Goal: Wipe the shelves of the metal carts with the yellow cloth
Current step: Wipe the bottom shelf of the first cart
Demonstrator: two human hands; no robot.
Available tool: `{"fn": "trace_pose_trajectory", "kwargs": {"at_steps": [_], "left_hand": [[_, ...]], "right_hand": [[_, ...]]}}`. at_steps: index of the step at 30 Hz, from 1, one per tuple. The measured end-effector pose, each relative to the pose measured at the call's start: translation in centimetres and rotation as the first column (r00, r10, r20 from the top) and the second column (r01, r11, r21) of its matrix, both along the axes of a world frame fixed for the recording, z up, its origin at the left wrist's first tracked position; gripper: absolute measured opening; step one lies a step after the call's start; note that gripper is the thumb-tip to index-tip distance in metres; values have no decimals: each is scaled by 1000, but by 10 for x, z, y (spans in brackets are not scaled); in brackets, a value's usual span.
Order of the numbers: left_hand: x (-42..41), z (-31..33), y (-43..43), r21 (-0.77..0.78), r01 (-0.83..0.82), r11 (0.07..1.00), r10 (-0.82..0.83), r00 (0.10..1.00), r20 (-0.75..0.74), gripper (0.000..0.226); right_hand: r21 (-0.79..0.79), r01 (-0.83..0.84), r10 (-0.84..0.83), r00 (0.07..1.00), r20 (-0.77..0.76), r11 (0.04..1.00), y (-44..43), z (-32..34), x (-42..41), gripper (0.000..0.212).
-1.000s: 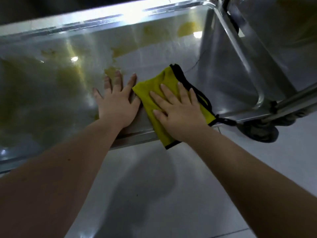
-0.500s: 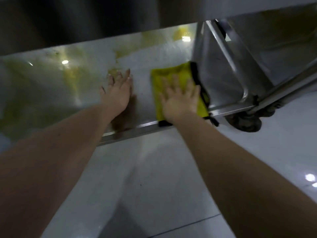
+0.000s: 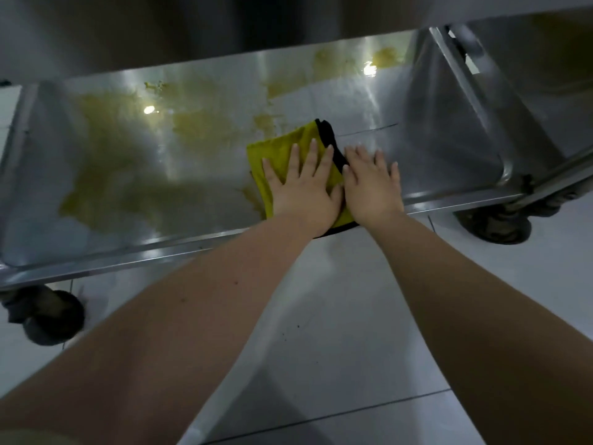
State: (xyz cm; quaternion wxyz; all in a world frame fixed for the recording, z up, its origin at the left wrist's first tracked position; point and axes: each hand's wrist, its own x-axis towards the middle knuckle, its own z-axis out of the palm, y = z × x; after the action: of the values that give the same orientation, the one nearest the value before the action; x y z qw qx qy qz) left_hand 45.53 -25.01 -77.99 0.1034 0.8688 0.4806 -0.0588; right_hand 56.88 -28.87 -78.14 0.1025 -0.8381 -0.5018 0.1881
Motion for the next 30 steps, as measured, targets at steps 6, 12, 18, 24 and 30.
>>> {"fn": "trace_pose_trajectory", "kwargs": {"at_steps": [6,12,18,24,30], "left_hand": [[-74,-2,53,56,-36,998,37,999,-19,63],[-134,-3,82,81,-108,991,116,987,-110,61],[-98,-7,64,87,-21,996,25,998,-49,59],[-65,-14,71,121,102,987,-100,995,-23,60],[-5,-7,117,66,73,995,-75,997,21,54]], "right_hand": [[-60,-68,72,996,54,996,-3,1,11,52],[-147,-100,127,974,186,984,2,-4,-4,54],[-142,-199,232,932,280,970,39,-5,-6,57],[-123,-198,228,918,324,972,41,-17,-10,57],[-147,-204,244,906,346,968,43,-16,-9,61]]}}
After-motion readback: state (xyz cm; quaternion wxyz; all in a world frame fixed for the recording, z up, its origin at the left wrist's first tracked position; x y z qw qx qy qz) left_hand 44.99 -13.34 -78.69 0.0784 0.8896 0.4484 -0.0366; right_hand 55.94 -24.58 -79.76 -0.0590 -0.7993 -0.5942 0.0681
